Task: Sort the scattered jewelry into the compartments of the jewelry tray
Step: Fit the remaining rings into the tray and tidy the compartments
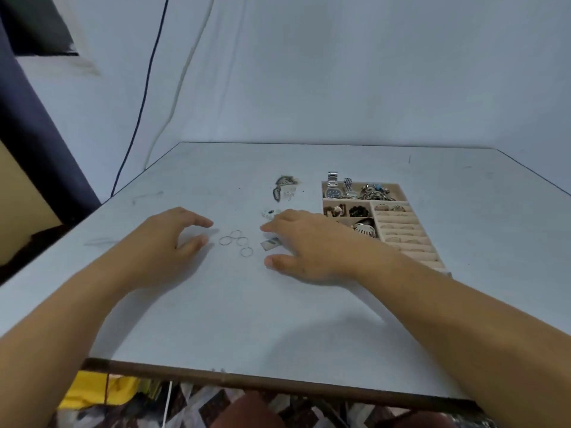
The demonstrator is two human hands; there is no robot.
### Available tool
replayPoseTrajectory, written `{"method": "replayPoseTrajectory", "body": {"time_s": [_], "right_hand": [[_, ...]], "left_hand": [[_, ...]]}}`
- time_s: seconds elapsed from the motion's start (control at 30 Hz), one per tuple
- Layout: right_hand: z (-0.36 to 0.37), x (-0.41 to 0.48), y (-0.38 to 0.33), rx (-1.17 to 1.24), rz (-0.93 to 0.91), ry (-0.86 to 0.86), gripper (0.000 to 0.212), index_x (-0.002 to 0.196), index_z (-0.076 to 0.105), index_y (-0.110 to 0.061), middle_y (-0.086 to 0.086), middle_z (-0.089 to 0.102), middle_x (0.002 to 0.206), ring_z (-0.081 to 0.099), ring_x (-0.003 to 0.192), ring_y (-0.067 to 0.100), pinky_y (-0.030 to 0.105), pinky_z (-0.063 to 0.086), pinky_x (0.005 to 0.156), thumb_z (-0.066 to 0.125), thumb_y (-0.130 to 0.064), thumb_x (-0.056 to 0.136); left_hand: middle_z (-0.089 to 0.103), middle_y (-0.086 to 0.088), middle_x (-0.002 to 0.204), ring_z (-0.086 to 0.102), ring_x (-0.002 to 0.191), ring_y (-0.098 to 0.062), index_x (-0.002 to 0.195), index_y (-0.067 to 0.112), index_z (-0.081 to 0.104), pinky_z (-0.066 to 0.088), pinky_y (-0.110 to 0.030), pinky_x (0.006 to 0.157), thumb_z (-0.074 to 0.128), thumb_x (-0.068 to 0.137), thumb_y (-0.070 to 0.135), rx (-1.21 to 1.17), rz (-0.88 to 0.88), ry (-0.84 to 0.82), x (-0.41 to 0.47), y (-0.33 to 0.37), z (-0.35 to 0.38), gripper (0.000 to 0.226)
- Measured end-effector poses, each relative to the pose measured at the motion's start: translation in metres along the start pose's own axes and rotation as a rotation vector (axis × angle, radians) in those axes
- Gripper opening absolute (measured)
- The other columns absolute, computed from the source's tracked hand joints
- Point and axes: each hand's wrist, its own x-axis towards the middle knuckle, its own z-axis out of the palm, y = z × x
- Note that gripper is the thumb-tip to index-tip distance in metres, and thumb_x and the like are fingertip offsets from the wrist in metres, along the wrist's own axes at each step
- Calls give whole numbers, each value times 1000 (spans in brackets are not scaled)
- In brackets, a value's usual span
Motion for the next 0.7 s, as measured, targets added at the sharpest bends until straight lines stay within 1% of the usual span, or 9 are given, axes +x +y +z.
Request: {"method": "replayPoseTrajectory", "body": {"time_s": [0.07, 0.13, 0.2, 0.3, 0.4, 0.47, 0.57, 0.63, 0.7], "right_hand": [[5, 10, -7, -31, 7, -31, 63, 143, 35, -26, -4, 38, 144, 40, 128, 18, 35, 34, 104, 43, -59, 90], [11, 16, -11, -57, 17, -40, 64, 141, 36, -24, -3, 41, 141, 42, 126, 20, 38, 37, 103, 41, -61, 90], [17, 18, -13, -115, 26, -37, 64, 141, 36, -24, -2, 40, 142, 40, 127, 20, 39, 36, 103, 35, -63, 90], [21, 18, -13, -164, 26, -26, 66, 144, 31, -25, -4, 35, 146, 36, 130, 19, 38, 34, 105, 28, -64, 91], [21, 18, -11, -160, 26, -23, 67, 144, 30, -26, -6, 34, 146, 36, 130, 16, 37, 35, 104, 26, -66, 91], [21, 19, -11, -154, 30, -25, 67, 144, 30, -27, -8, 34, 146, 35, 130, 15, 36, 35, 103, 26, -66, 90], [21, 19, -11, -134, 33, -27, 66, 144, 31, -28, -9, 33, 147, 34, 132, 14, 35, 33, 104, 28, -67, 90], [21, 19, -11, -121, 34, -25, 66, 143, 32, -29, -9, 34, 147, 33, 133, 13, 35, 33, 105, 29, -67, 89], [21, 18, -10, -106, 35, -18, 65, 142, 34, -30, -10, 36, 145, 35, 131, 13, 34, 33, 104, 30, -67, 89]], "left_hand": [[59, 15, 112, 52, 101, -4, 113, 34, 62, 37, -21, 86, 59, 88, 34, -34, -10, -8, 0, -2, 5, 25], [60, 16, 107, 52, 97, -2, 114, 32, 62, 35, -12, 80, 60, 88, 37, -63, -8, -27, 3, -2, 9, 27], [59, 17, 104, 53, 95, 0, 114, 32, 62, 34, -6, 76, 60, 87, 39, -92, -10, -44, 9, -2, 11, 28], [57, 18, 101, 53, 91, 2, 116, 32, 61, 35, -10, 75, 59, 86, 44, -115, -36, -98, 22, -1, 10, 33], [54, 17, 99, 53, 88, 2, 119, 34, 60, 38, -19, 79, 60, 85, 49, -130, -49, -161, 29, 3, 10, 37], [51, 17, 97, 52, 86, 1, 119, 35, 60, 38, -18, 79, 60, 85, 49, -131, -34, -161, 31, 4, 12, 37], [48, 15, 92, 50, 82, 2, 112, 40, 63, 36, -14, 73, 59, 85, 50, -133, -9, -124, 31, 5, 18, 29], [50, 15, 90, 51, 82, 2, 106, 42, 65, 37, -17, 74, 60, 84, 51, -142, -3, -102, 33, 5, 20, 24], [52, 14, 89, 51, 80, 1, 100, 41, 66, 38, -17, 73, 62, 83, 50, -144, -10, -119, 36, 6, 19, 20]]}}
